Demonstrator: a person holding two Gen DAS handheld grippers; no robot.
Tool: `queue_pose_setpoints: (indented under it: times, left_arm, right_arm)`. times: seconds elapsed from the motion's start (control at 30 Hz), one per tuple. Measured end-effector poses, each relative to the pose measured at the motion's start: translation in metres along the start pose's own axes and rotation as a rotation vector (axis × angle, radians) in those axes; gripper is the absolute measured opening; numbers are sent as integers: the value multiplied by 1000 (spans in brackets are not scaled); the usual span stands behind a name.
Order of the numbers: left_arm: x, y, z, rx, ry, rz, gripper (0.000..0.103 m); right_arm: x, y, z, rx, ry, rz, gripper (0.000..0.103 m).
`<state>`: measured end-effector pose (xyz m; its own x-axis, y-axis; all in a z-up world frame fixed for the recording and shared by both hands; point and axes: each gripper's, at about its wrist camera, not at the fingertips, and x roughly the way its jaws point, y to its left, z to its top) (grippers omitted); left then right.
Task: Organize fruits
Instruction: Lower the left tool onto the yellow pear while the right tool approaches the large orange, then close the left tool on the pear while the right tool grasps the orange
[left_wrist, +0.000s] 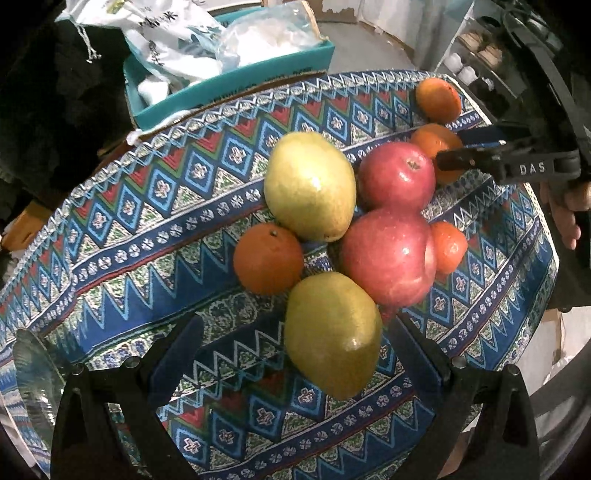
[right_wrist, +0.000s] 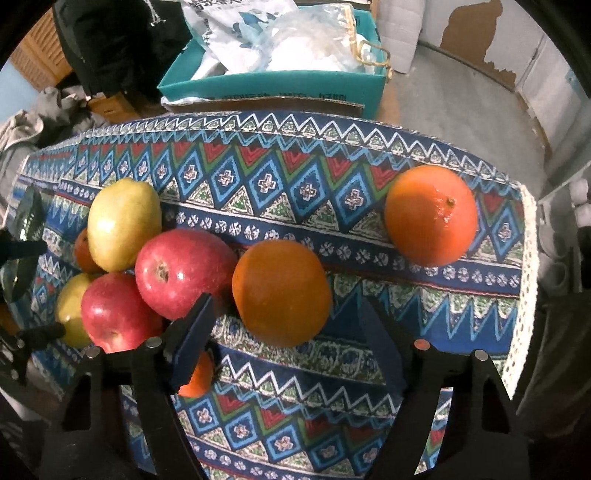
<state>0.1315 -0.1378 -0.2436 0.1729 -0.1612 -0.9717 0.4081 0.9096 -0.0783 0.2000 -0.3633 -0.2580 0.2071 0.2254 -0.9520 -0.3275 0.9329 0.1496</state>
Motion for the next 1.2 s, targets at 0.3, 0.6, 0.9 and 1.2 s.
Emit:
queue_pose_setpoints:
  times: [0.3, 0.6, 0.9, 1.2]
  left_arm:
    - [16, 2, -2, -16, 35, -78, 94]
    - [34, -8, -7, -9, 93, -142, 66]
    - [23, -13, -20, 24, 38, -68, 66]
    - [-13, -9, -22, 16, -47, -61, 66]
  right_arm:
    - [18, -11, 4, 23, 30, 29, 72]
    - [20, -11, -2, 65, 13, 61, 60]
    - [10, 1, -21, 71, -53, 1, 59]
    - [-17, 14, -35, 52, -123, -50, 59]
